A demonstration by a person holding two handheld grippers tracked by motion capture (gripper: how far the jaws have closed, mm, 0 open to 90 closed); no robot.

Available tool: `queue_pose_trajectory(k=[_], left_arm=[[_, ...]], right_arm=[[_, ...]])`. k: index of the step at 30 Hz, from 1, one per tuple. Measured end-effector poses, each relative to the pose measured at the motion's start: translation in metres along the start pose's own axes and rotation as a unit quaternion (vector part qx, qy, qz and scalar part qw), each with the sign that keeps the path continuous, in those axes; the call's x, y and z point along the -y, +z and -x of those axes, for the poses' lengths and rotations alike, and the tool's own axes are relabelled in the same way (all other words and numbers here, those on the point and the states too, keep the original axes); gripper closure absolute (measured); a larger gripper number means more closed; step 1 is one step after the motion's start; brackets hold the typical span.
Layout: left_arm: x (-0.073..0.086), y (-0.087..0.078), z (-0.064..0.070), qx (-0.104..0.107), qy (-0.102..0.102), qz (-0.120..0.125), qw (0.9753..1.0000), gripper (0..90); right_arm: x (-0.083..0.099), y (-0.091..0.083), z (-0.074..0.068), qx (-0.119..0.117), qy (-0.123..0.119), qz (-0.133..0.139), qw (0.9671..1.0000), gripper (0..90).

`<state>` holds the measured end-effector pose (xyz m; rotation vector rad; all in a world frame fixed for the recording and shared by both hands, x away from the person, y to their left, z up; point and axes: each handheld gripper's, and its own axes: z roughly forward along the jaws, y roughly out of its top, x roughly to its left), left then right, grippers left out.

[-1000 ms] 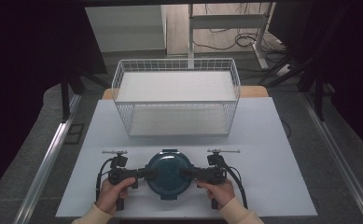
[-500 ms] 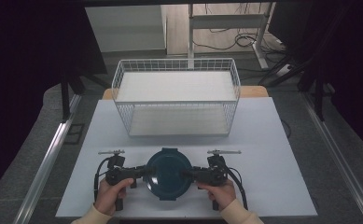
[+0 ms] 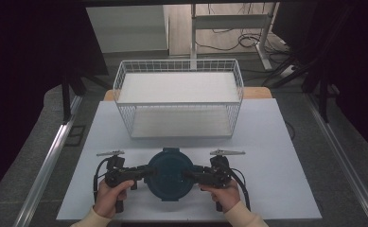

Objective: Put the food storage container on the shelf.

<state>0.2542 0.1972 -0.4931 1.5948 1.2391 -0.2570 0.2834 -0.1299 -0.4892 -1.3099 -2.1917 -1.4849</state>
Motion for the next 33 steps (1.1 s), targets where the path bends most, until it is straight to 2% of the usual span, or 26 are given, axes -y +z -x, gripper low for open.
queue_pose_trajectory(k=[9, 24, 28, 33], left_arm=[[-0.005, -0.004, 0.008, 0.005, 0.012, 0.007, 0.9999, 43.9], [-0.012, -0.005, 0.020, 0.013, 0.022, 0.016, 0.9995, 44.0], [-0.015, -0.008, 0.026, 0.013, 0.034, 0.022, 0.9991, 44.0], [-0.018, -0.009, 0.030, 0.013, 0.038, 0.025, 0.9989, 44.0]], right_arm=[[-0.008, -0.009, -0.009, 0.005, -0.027, 0.012, 0.9996, 39.1], [-0.017, -0.022, -0.015, 0.008, -0.043, 0.022, 0.9988, 39.8], [-0.022, -0.027, -0.019, 0.007, -0.053, 0.028, 0.9982, 39.9], [-0.026, -0.030, -0.022, 0.007, -0.056, 0.032, 0.9979, 40.1]])
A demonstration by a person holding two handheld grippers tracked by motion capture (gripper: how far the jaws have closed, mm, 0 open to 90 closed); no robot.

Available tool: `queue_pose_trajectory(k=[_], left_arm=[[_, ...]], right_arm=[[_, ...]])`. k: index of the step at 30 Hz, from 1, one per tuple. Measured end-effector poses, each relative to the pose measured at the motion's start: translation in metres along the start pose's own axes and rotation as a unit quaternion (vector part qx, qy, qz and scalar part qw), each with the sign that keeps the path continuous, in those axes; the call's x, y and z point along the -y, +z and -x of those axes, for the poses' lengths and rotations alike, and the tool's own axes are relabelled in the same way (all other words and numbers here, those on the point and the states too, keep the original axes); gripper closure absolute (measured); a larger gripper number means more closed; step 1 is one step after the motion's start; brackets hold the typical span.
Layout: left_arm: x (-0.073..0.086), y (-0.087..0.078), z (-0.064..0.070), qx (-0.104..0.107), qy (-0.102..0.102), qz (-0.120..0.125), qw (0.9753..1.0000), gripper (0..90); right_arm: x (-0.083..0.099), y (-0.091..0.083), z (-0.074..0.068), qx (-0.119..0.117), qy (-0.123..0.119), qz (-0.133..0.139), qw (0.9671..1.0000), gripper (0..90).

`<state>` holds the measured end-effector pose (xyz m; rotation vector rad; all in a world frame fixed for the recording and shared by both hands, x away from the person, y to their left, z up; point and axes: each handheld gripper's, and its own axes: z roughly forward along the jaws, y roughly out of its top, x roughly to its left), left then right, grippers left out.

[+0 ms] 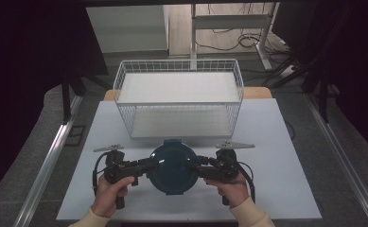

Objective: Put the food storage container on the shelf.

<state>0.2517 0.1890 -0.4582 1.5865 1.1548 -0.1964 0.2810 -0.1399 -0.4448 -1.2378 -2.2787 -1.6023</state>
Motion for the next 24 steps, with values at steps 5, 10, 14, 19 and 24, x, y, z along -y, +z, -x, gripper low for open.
queue_pose_trajectory(k=[5, 10, 14, 19, 24], left_arm=[[-0.007, 0.002, 0.004, 0.000, 0.008, -0.001, 1.0000, 43.8], [-0.015, 0.003, 0.006, 0.004, 0.013, -0.003, 0.9999, 43.7], [-0.024, 0.005, 0.007, 0.005, 0.018, -0.002, 0.9998, 43.4], [-0.044, 0.007, 0.008, 0.003, 0.029, -0.001, 0.9996, 43.6], [-0.063, 0.011, 0.009, 0.004, 0.034, 0.003, 0.9994, 43.7]], right_arm=[[-0.007, -0.005, 0.000, 0.001, -0.006, 0.006, 1.0000, 40.3], [-0.012, -0.008, -0.001, 0.005, -0.009, 0.013, 0.9999, 40.5], [-0.022, -0.010, -0.001, 0.008, -0.016, 0.017, 0.9997, 40.6], [-0.036, -0.011, 0.004, 0.005, -0.017, 0.025, 0.9995, 40.8], [-0.053, -0.012, 0.010, 0.004, -0.024, 0.029, 0.9993, 40.8]])
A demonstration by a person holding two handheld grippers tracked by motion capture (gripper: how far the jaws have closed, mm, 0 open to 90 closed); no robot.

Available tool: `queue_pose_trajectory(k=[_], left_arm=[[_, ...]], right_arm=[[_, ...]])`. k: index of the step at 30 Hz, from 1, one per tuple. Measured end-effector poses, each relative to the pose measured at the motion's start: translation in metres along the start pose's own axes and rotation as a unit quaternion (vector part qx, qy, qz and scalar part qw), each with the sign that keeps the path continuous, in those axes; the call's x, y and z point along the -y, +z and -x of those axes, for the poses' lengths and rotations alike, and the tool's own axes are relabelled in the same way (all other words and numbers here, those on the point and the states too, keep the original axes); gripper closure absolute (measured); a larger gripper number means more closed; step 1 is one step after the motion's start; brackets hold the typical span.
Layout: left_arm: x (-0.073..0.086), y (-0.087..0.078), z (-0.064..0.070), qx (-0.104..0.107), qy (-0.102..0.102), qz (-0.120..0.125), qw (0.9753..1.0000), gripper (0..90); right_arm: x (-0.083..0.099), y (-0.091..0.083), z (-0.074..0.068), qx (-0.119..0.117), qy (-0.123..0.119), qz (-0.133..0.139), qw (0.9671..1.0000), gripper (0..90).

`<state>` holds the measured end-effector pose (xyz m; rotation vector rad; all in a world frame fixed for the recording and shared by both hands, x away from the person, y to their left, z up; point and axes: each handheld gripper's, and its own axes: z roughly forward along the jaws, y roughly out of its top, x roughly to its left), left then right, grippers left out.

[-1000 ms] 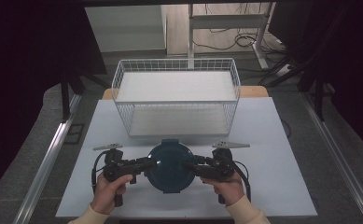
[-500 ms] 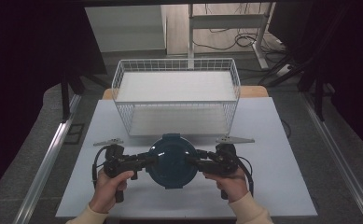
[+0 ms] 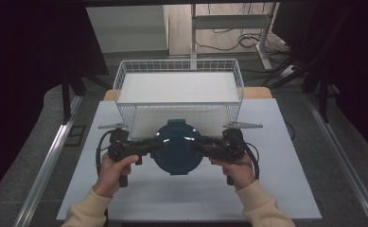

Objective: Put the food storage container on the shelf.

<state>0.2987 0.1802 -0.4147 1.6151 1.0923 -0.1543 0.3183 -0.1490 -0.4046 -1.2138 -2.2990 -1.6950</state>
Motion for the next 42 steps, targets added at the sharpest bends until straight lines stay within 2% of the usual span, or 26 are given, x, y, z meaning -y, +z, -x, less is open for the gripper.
queue_pose_trajectory(k=[5, 7, 14, 24, 33, 39, 42], left_arm=[[-0.020, 0.002, -0.003, 0.000, 0.002, 0.008, 1.0000, 43.7], [-0.023, 0.002, -0.003, 0.000, 0.003, 0.010, 0.9999, 43.7], [-0.045, -0.002, -0.001, -0.002, 0.013, 0.018, 0.9998, 43.5], [-0.061, -0.003, 0.006, 0.003, 0.020, 0.023, 0.9995, 43.0], [-0.069, -0.003, 0.009, 0.009, 0.023, 0.024, 0.9994, 43.0], [-0.092, -0.003, 0.014, 0.006, 0.030, 0.017, 0.9994, 42.9], [-0.104, -0.005, 0.019, 0.010, 0.037, 0.022, 0.9990, 42.9]], right_arm=[[-0.021, 0.002, 0.006, 0.001, -0.005, 0.009, 0.9999, 40.9], [-0.028, 0.003, 0.008, 0.000, -0.004, 0.011, 0.9999, 41.0], [-0.047, 0.004, 0.007, 0.001, -0.012, 0.017, 0.9998, 41.0], [-0.064, -0.003, 0.000, 0.008, -0.028, 0.028, 0.9992, 41.1], [-0.075, -0.008, -0.002, 0.013, -0.034, 0.022, 0.9991, 41.2], [-0.090, -0.011, 0.000, 0.013, -0.022, 0.024, 0.9994, 41.3], [-0.099, -0.015, -0.003, 0.016, -0.033, 0.033, 0.9988, 41.3]])
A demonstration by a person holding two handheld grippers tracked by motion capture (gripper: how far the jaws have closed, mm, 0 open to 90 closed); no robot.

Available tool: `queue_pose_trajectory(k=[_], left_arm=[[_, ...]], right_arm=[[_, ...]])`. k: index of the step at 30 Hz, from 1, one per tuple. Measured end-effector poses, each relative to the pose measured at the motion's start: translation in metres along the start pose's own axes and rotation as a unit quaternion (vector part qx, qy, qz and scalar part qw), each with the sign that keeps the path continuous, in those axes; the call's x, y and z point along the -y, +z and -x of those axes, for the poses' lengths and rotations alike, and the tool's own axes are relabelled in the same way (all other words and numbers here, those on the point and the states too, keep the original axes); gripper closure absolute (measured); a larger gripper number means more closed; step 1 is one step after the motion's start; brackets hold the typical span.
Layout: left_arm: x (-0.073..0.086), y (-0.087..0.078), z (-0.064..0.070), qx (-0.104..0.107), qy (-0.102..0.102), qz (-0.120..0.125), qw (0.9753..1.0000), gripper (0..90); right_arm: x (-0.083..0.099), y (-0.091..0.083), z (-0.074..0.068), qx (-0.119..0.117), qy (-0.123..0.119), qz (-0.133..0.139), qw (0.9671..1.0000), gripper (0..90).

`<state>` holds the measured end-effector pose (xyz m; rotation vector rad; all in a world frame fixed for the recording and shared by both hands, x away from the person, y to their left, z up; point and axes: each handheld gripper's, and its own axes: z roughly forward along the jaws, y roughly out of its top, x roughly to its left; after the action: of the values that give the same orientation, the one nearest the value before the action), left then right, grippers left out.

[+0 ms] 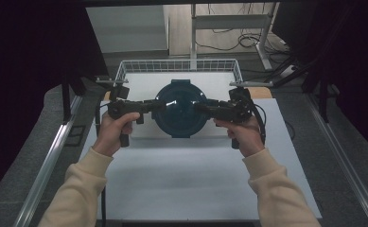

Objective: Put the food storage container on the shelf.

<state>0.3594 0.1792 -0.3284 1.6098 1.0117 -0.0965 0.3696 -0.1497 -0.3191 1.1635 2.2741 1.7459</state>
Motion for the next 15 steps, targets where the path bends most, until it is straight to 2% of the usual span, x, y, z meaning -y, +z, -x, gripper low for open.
queue_pose_trajectory(k=[6, 7, 10, 12, 15], left_arm=[[-0.012, 0.000, 0.003, -0.005, 0.005, 0.000, 1.0000, 42.0], [-0.017, 0.003, 0.002, -0.011, -0.002, -0.001, 0.9999, 41.5], [-0.023, 0.005, 0.000, -0.012, -0.004, -0.006, 0.9999, 41.1], [-0.028, 0.006, -0.003, -0.007, -0.005, -0.006, 0.9999, 41.5], [-0.034, 0.007, -0.009, 0.005, -0.018, -0.006, 0.9998, 41.7]], right_arm=[[-0.017, -0.002, -0.001, 0.003, -0.008, -0.002, 1.0000, 41.2], [-0.019, -0.001, 0.000, 0.004, -0.010, -0.002, 0.9999, 41.3], [-0.026, 0.001, 0.003, 0.004, -0.005, -0.011, 0.9999, 41.3], [-0.033, 0.002, 0.005, 0.005, -0.007, -0.014, 0.9999, 41.3], [-0.043, 0.004, 0.007, 0.009, -0.013, -0.018, 0.9997, 41.3]])
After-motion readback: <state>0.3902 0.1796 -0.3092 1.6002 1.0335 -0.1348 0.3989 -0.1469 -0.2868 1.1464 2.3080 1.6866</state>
